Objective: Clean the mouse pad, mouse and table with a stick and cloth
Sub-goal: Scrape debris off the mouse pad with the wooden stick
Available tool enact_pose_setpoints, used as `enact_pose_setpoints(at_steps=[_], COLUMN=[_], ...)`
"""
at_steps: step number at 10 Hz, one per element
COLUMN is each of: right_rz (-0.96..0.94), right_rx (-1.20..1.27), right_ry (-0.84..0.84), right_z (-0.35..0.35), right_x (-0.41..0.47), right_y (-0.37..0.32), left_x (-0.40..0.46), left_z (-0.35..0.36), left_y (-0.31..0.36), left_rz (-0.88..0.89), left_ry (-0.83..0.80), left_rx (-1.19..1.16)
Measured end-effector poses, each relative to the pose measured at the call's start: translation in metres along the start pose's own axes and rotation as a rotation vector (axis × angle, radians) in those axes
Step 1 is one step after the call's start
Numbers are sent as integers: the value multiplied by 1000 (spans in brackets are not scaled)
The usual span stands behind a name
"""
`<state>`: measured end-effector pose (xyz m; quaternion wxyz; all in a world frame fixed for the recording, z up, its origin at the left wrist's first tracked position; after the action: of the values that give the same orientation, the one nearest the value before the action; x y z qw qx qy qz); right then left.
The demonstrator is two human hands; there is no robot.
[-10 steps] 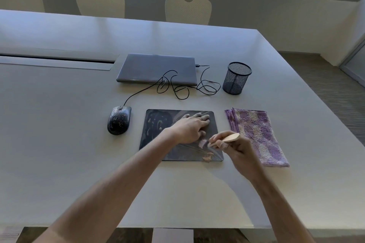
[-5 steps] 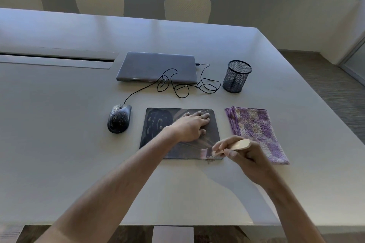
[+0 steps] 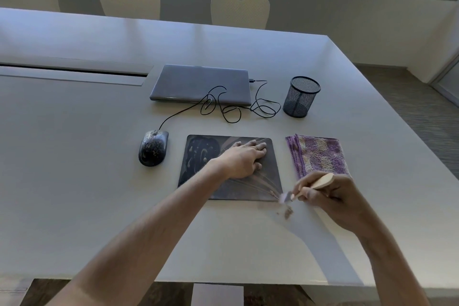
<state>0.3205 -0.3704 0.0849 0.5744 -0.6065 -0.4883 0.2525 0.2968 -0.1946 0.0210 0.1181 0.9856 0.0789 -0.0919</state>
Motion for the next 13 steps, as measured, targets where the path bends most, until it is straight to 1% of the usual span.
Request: enact_pose_setpoints(at_steps=[1,2,3,4,5,6,7,8,9,10,11,12,13], right_rz=[-55,-24,27,12,-70,-126,-142,-108,6,55,-10,-37,-42], right_rx=[-33,-46,-102,-137,-146,-206,-405,-465,-527,-528,-382,-402,-496], right_ry=[85,142,195,213,287,356,411,426,434,466,462,420,418], right_z=[8,13,0,-9,-13,-5,13,14,0,-12,-11,3,20], right_x=[8,11,5,3,14,27,30,21,10,8,23,38,42], right_y=[1,15,27,23,9,1,3,9,13,9,-4,-7,0], left_x=[0,-1,-1,0,1,1,0,-1,-1,0,0,-1,-2], left_z=[0,0,2,2,2,2,1,1,1,1,1,0,0], left_y=[1,0,-1,-1,-1,-1,-2,-2,-2,-1,0,0,0], left_rz=[2,-3,-10,-11,-7,-4,-6,-12,-17,-14,-12,-6,-7], left_ry=[3,6,0,0,5,12,20,16,8,1,0,11,20], left_rx=[-3,1,-4,-2,-10,-12,-14,-17,-31,-21,-16,-19,-23])
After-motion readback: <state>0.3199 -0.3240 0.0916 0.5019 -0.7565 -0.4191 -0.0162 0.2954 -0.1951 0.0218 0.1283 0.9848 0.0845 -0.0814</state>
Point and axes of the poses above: each hand's wrist, its own x-axis towards the middle knuckle, its own z-axis out of the palm, y = z × x, the point moved 9 cm from there along x, towards the middle knuckle, and after that the axes turned 4 degrees about x, right-handed, at the moved point
